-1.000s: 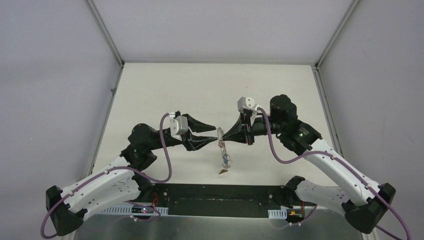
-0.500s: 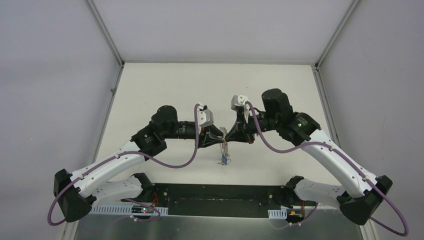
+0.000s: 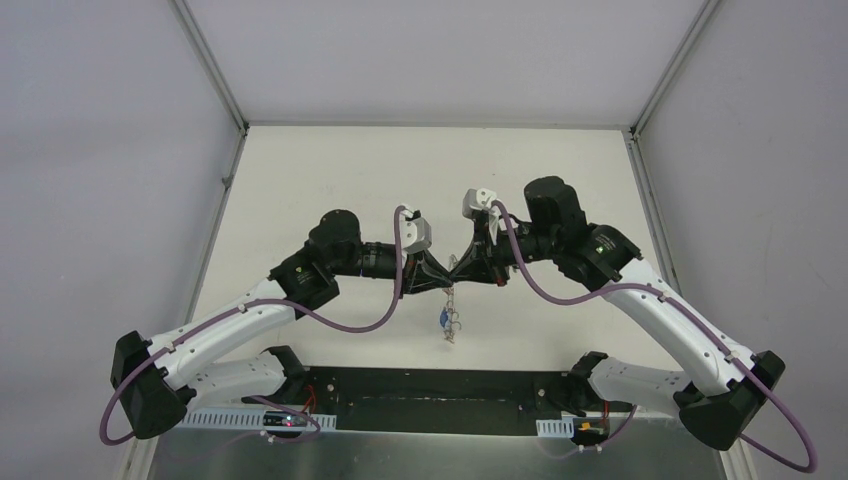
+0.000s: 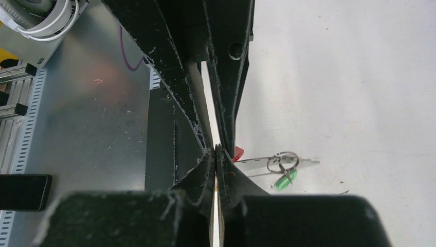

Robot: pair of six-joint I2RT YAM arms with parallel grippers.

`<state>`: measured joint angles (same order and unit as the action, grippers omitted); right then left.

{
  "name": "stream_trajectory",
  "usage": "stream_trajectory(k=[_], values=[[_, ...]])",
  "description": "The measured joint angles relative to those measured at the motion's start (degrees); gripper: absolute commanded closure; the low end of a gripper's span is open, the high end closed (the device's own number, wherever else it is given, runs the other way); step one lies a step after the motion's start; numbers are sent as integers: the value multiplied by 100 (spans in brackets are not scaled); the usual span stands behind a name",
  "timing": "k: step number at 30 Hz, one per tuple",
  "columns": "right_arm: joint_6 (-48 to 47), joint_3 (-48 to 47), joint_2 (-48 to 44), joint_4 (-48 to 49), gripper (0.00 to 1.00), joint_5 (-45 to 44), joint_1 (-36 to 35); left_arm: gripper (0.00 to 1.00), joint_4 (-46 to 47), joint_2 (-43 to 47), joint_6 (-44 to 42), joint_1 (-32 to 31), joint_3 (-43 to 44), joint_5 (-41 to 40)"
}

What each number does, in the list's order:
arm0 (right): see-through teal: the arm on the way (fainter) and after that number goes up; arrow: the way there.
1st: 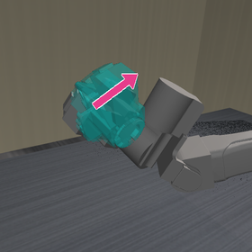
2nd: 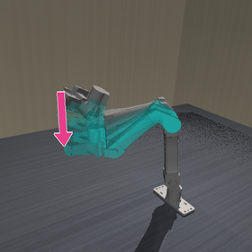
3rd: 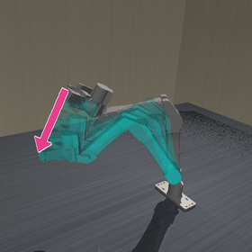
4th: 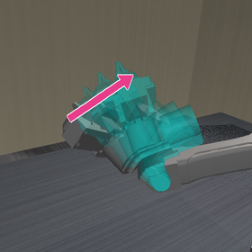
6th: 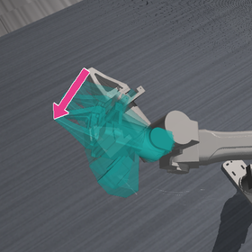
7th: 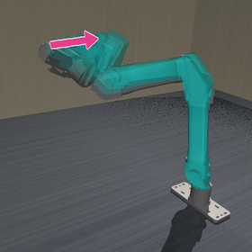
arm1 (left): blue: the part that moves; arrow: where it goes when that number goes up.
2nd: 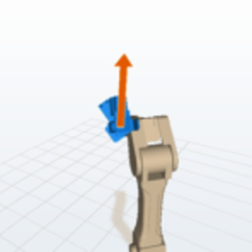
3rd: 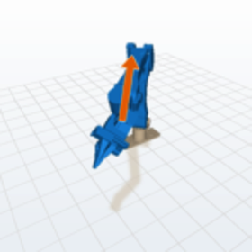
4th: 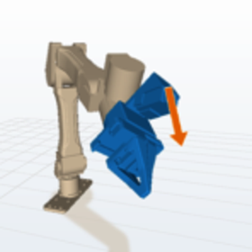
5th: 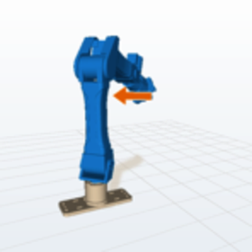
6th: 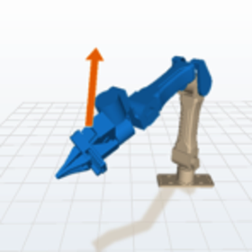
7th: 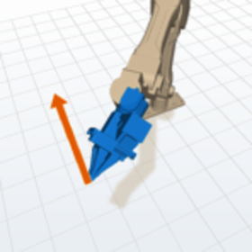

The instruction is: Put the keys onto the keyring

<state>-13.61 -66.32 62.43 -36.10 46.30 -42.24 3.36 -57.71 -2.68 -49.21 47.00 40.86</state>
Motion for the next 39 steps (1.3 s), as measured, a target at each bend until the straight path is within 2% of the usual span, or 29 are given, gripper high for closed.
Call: stream_trajectory(k=[3, 8, 10, 14, 15, 18, 20, 24, 30, 39], values=[[4, 0, -2, 15, 100, 4, 2, 100, 9, 0, 48, 0, -4, 20], [4, 0, -2, 20, 99, 4, 4, 100, 48, -2, 61, 2, -15, 17], [4, 0, -2, 17, 84, 0, 4, 100, 92, 2, 63, 2, -55, 11], [83, 0, -13, 83, 47, -11, 0, 100, 247, 92, 85, 0, -210, -83], [107, 9, -35, 151, 43, -44, -4, 100, 282, 140, 98, 0, -273, -151], [201, 179, -249, 492, 43, -227, -9, 100, 455, 319, 177, -7, -490, -354], [223, 411, -496, 754, 35, -304, -7, 100, 636, 433, 234, -26, -636, -452], [431, 1010, -1117, 1370, 38, -595, -9, 100, 1276, 686, 407, -33, -1023, -638], [662, 1705, -1563, 2347, 63, -595, -7, 100, 2439, 859, 605, -33, -1558, -789], [863, 1910, -1569, 3222, 72, -221, -7, 100, 3692, 879, 776, -33, -1840, -728]])
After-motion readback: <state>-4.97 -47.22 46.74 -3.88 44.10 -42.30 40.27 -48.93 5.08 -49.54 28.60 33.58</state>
